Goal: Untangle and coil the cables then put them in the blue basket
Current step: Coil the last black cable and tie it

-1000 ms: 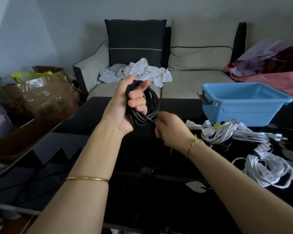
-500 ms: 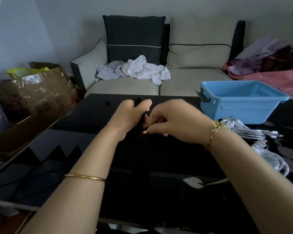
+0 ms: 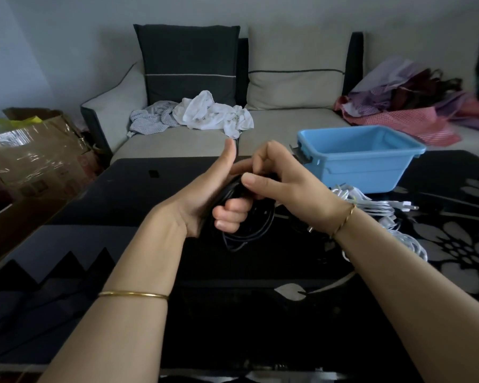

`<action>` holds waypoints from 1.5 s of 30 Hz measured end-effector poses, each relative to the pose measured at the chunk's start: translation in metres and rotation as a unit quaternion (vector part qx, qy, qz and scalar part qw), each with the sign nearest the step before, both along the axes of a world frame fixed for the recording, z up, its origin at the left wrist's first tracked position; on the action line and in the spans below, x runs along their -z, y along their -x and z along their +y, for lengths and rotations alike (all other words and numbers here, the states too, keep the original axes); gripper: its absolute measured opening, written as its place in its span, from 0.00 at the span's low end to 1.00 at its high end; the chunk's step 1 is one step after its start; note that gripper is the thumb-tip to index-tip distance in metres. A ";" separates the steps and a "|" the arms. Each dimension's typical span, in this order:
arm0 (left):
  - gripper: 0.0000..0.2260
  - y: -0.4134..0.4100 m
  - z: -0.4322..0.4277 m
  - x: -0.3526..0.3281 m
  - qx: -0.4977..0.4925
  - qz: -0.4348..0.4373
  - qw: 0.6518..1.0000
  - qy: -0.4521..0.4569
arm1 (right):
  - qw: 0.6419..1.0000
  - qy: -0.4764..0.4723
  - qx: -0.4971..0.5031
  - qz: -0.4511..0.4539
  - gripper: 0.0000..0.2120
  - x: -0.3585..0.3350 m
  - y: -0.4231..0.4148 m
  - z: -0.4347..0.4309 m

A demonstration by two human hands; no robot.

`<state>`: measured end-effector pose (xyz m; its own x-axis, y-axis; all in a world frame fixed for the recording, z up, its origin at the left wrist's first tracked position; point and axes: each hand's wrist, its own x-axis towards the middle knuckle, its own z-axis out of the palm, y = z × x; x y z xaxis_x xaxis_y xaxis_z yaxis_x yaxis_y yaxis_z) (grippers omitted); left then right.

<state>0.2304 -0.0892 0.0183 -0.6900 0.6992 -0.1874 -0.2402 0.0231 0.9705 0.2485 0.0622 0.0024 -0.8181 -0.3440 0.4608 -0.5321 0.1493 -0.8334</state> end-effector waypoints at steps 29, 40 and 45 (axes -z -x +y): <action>0.13 -0.017 0.167 0.015 -0.101 0.097 0.989 0.052 | 0.931 0.057 0.354 -0.068 0.08 0.026 -0.043 0.136; 0.11 0.006 0.184 0.028 -0.132 0.094 0.987 -0.020 | 0.793 -0.051 0.589 -0.145 0.15 0.055 -0.012 0.246; 0.08 0.016 0.185 0.033 -0.131 0.087 0.987 -0.029 | 0.727 -0.280 0.571 -0.258 0.20 0.108 0.011 0.265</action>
<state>0.2141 0.0962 -0.0150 -0.8663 0.4992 -0.0153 -0.0604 -0.0743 0.9954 0.2370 0.3268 -0.1061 -0.7316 0.6805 0.0405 0.5680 0.6413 -0.5159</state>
